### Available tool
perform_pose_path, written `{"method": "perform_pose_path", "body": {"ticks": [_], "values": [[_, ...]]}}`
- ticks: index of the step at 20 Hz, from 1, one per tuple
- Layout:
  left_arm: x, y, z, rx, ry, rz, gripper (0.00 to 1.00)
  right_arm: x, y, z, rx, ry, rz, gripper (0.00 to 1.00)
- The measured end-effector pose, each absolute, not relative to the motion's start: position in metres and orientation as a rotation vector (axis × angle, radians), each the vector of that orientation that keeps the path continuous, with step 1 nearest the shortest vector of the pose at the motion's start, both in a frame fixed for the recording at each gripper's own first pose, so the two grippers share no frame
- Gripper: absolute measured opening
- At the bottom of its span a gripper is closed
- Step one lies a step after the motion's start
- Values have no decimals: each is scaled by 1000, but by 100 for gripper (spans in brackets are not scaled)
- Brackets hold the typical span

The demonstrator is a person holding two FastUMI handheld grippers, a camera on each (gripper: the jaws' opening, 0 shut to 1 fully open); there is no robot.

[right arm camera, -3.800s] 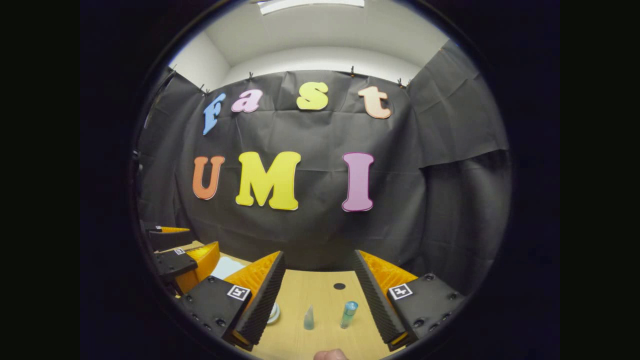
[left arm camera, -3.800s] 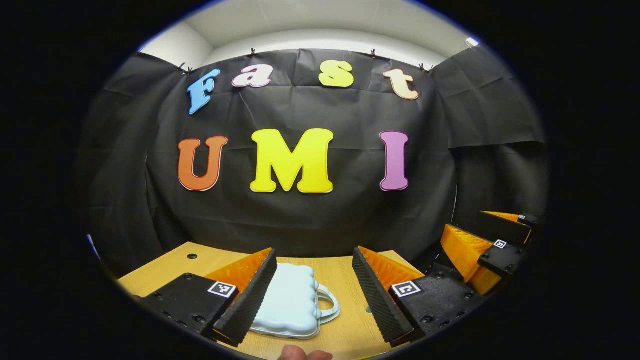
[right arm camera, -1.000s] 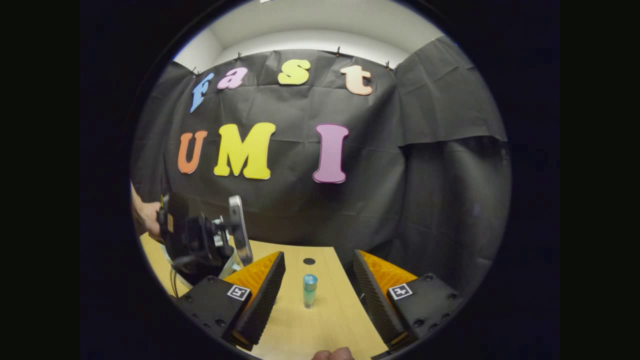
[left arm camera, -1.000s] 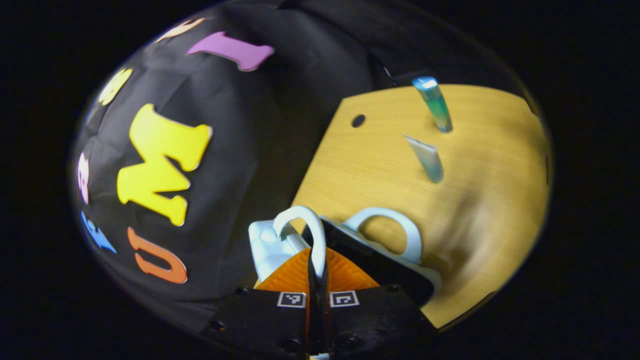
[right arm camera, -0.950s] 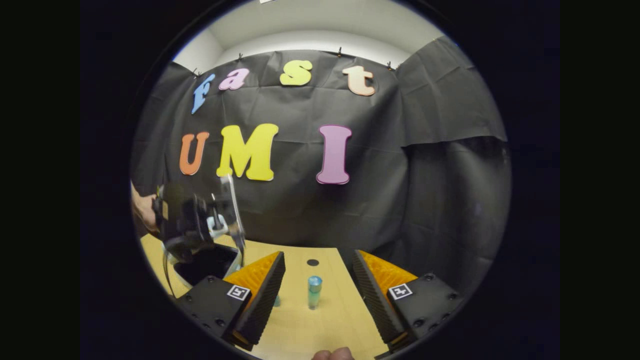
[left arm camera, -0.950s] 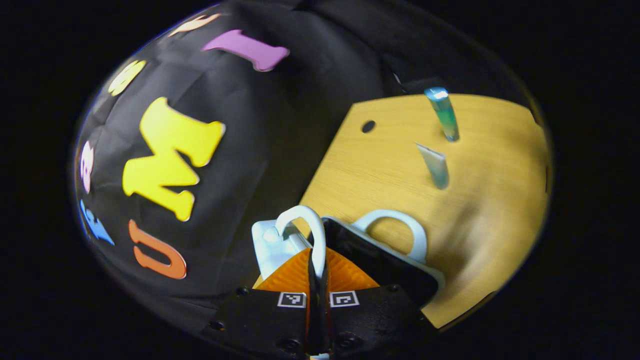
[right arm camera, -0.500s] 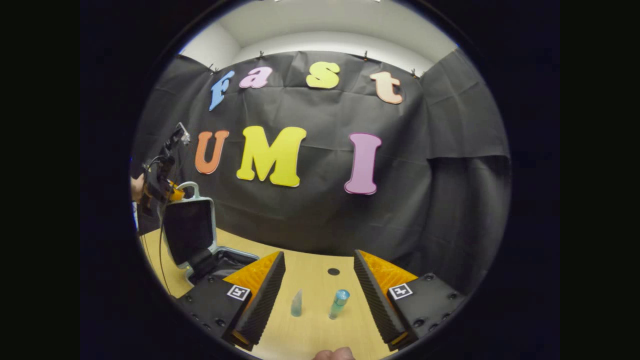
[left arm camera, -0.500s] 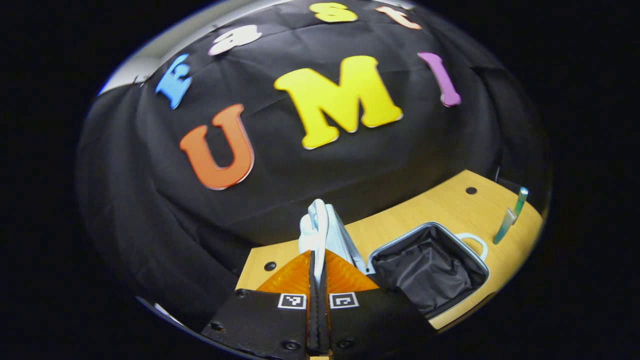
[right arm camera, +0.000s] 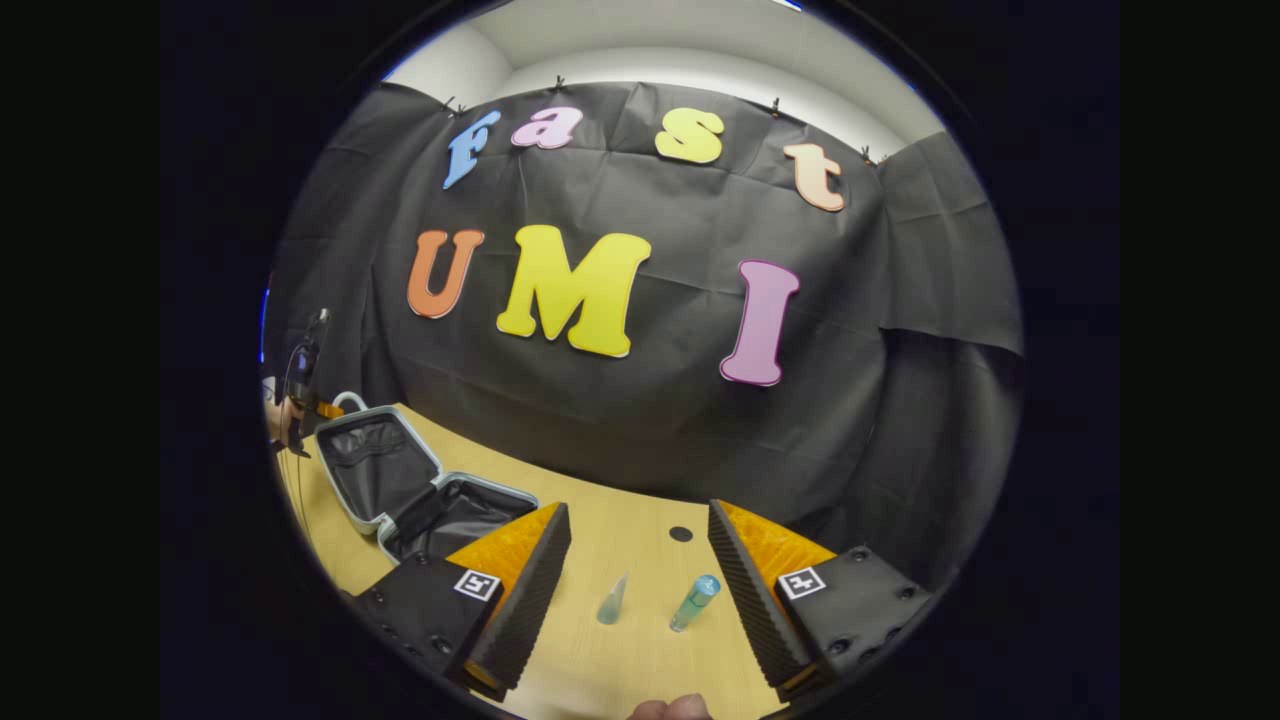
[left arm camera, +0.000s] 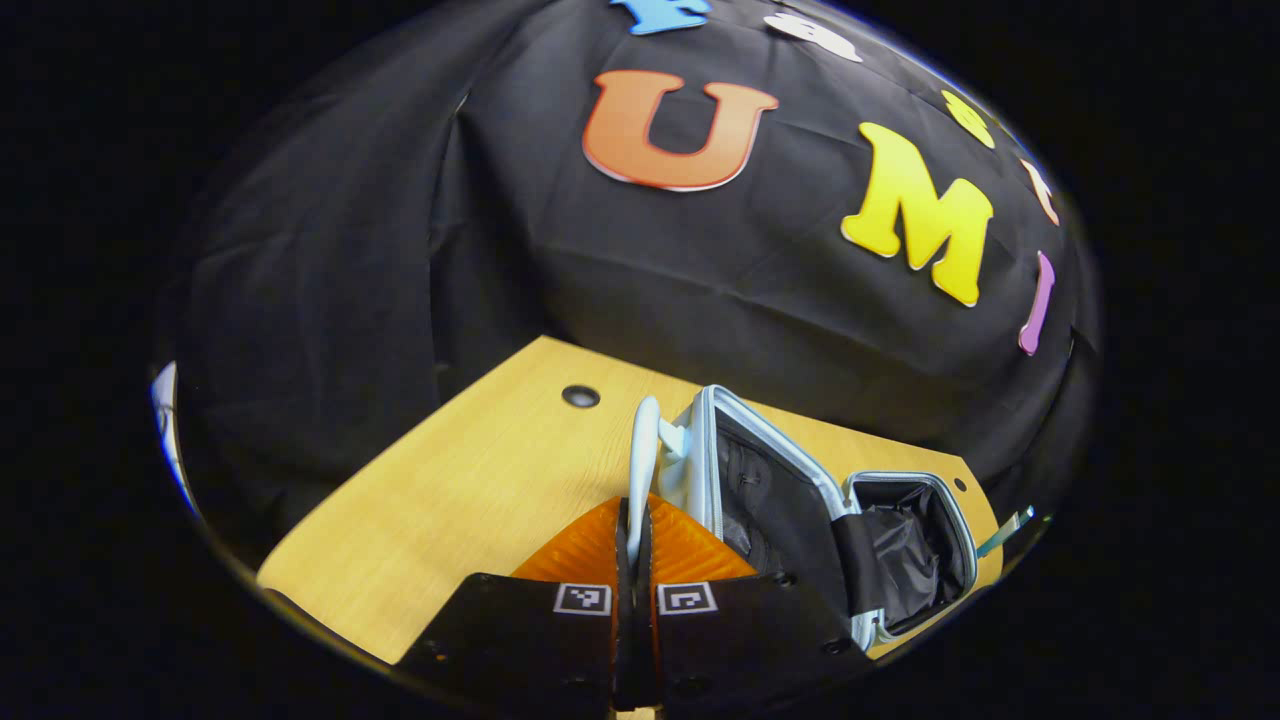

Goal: First open the suitcase, pack the skin care products into it, and then close the suitcase.

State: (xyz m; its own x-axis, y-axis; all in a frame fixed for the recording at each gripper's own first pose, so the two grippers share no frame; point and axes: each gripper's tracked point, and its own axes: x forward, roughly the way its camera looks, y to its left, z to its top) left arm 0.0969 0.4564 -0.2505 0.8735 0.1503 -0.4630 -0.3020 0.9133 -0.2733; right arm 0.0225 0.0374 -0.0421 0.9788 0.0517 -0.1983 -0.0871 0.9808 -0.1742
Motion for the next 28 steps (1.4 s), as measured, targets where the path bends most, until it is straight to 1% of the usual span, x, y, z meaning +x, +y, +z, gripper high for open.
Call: {"method": "perform_pose_path", "body": {"ticks": [3, 6, 8, 9, 10, 13, 15, 16, 17, 18, 20, 22, 23, 24, 26, 28], "values": [[91, 464, -285, -444, 474, 266, 3, 25, 46, -46, -195, 213, 72, 82], [90, 470, -299, -550, 454, 286, 3, 26, 54, -49, -205, 221, 82, 81], [86, 474, -316, -609, 482, 307, 4, 27, 58, -49, -209, 221, 89, 82], [84, 475, -328, -607, 508, 328, 5, 26, 58, -48, -210, 220, 89, 82], [82, 476, -331, -610, 507, 335, 10, 26, 57, -49, -209, 221, 88, 82], [84, 478, -329, -586, 508, 348, 16, 27, 54, -50, -197, 226, 81, 83], [76, 488, -331, -533, 530, 397, 25, 27, 53, -52, -188, 230, 82, 82], [73, 490, -325, -520, 524, 401, 30, 26, 52, -53, -183, 230, 85, 82], [73, 488, -313, -514, 505, 402, 39, 26, 51, -53, -177, 229, 87, 82], [71, 486, -299, -498, 477, 405, 64, 25, 49, -55, -170, 226, 89, 83], [70, 474, -258, -439, 395, 400, 65, 26, 45, -58, -149, 227, 87, 82], [74, 444, -198, -374, 278, 343, 70, 27, 38, -62, -121, 238, 92, 83], [70, 429, -169, -330, 238, 340, 77, 28, 35, -61, -108, 232, 92, 82], [67, 412, -142, -295, 201, 334, 96, 28, 30, -59, -94, 225, 89, 82], [61, 375, -89, -252, 113, 324, 96, 30, 19, -55, -73, 205, 86, 82], [52, 328, -52, -201, 59, 305, 96, 32, 6, -57, -50, 197, 79, 82]]}}
